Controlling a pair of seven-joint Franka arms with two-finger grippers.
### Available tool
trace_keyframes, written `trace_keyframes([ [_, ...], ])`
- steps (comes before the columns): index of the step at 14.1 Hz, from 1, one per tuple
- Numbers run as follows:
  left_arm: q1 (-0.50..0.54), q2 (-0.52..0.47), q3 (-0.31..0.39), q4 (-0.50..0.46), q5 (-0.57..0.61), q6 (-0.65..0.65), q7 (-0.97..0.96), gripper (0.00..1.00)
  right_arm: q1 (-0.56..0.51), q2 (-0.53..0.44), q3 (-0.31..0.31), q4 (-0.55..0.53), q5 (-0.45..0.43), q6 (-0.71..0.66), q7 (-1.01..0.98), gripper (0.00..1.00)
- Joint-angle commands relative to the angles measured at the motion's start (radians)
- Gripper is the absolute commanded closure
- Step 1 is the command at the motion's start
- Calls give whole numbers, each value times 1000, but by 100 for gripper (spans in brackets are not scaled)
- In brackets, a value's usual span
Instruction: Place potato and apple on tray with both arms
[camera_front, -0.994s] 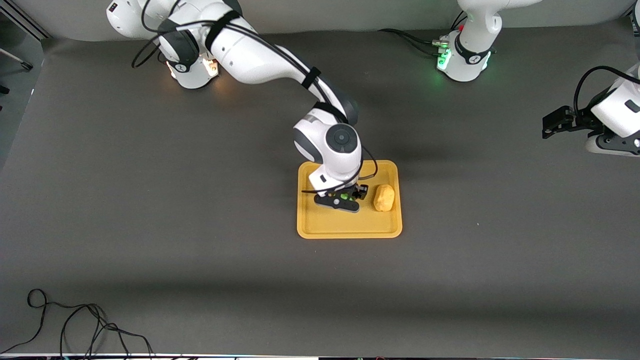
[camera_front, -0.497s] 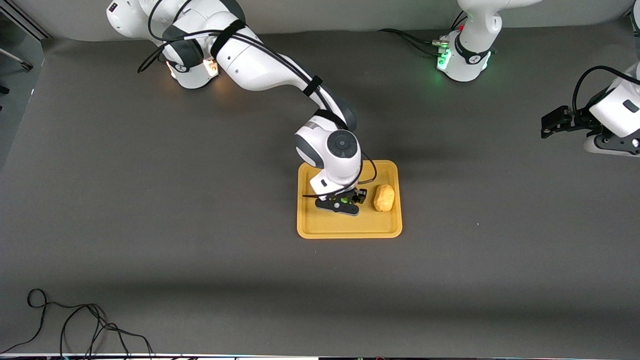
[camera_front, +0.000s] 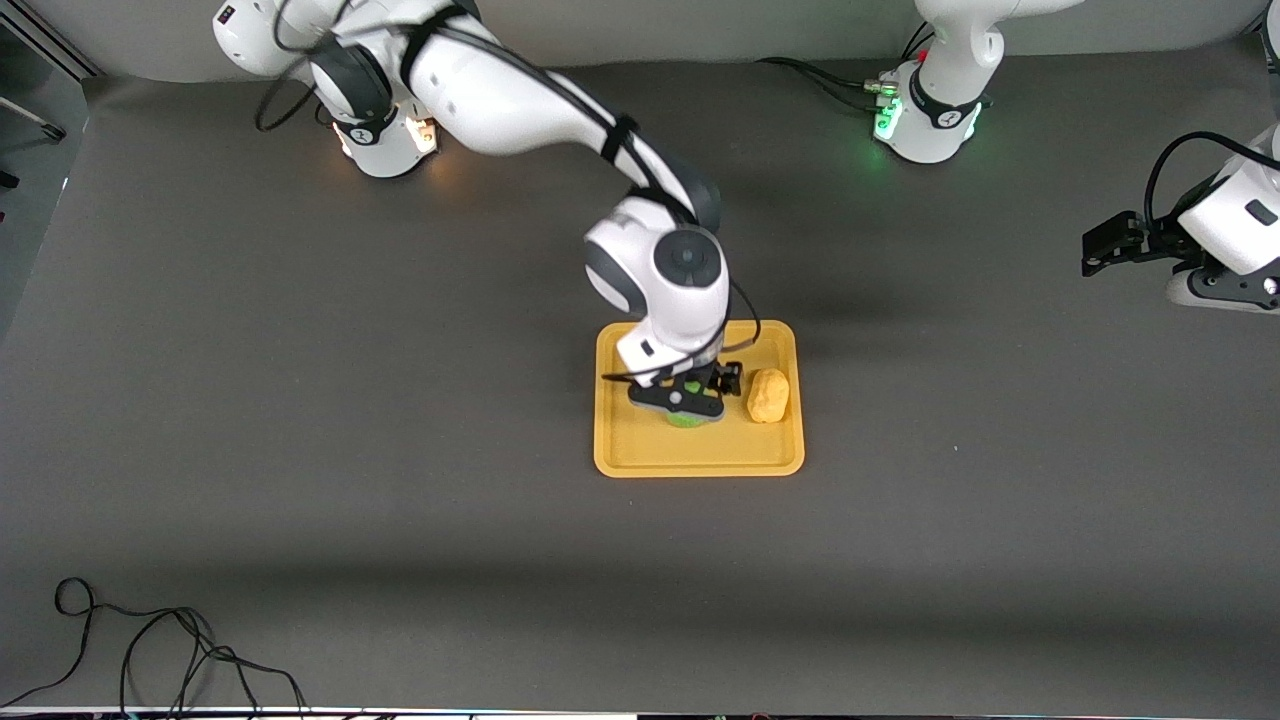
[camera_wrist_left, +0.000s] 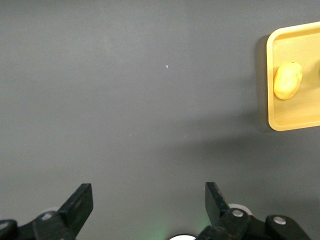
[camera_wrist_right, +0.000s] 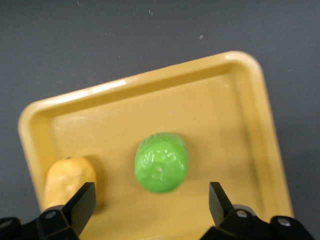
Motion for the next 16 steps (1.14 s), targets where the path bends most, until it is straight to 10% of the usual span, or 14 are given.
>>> trace_keyframes([
  [1, -2, 4, 2, 22, -7, -26, 14, 0, -13, -185, -7, -44, -1, -148, 5, 0],
  [7, 0, 4, 2, 22, -7, -32, 14, 0, -169, -590, -27, -385, -3, -272, -305, 0],
  [16, 1, 4, 2, 20, -6, -39, 26, 0, -791, -919, 128, -659, 7, -303, -876, 0],
])
